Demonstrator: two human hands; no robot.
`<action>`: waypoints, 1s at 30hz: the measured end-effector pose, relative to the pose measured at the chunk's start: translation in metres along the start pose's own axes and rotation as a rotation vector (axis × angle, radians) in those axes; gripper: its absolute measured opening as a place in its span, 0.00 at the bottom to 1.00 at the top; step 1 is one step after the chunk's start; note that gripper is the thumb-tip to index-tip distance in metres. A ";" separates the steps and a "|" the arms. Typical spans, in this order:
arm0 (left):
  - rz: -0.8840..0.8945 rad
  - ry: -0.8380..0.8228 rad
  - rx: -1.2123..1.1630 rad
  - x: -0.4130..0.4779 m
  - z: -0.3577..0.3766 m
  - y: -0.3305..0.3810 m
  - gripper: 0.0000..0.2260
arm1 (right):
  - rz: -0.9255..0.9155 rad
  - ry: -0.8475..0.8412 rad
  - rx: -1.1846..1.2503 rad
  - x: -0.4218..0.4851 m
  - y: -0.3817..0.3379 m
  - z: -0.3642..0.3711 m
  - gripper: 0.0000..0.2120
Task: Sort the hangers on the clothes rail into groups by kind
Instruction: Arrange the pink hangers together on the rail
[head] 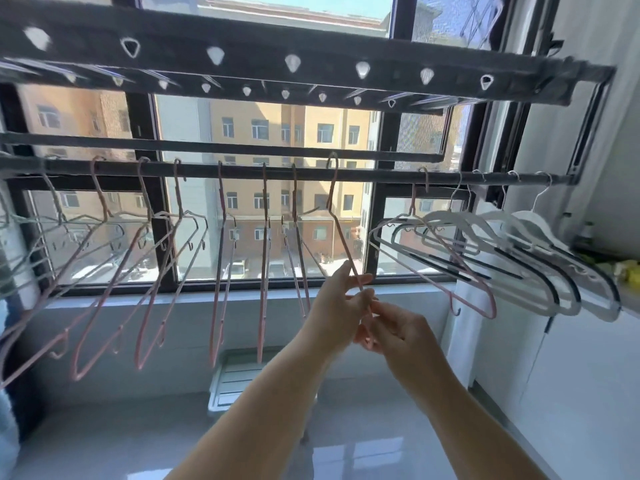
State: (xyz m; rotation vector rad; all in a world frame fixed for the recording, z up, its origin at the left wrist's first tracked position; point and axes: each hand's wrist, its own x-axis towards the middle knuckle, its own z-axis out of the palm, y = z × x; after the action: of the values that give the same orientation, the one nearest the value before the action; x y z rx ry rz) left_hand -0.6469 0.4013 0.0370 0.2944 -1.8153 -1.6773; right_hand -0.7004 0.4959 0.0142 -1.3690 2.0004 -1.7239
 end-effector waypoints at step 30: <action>0.275 0.136 0.410 -0.015 0.053 -0.018 0.24 | 0.108 0.456 -0.581 0.025 0.020 -0.110 0.20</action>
State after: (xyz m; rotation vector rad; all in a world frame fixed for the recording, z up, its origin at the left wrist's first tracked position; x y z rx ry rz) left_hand -0.6714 0.4500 0.0165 0.3073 -1.9831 -1.0682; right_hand -0.7954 0.5536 0.0427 -1.0152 2.9389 -1.5756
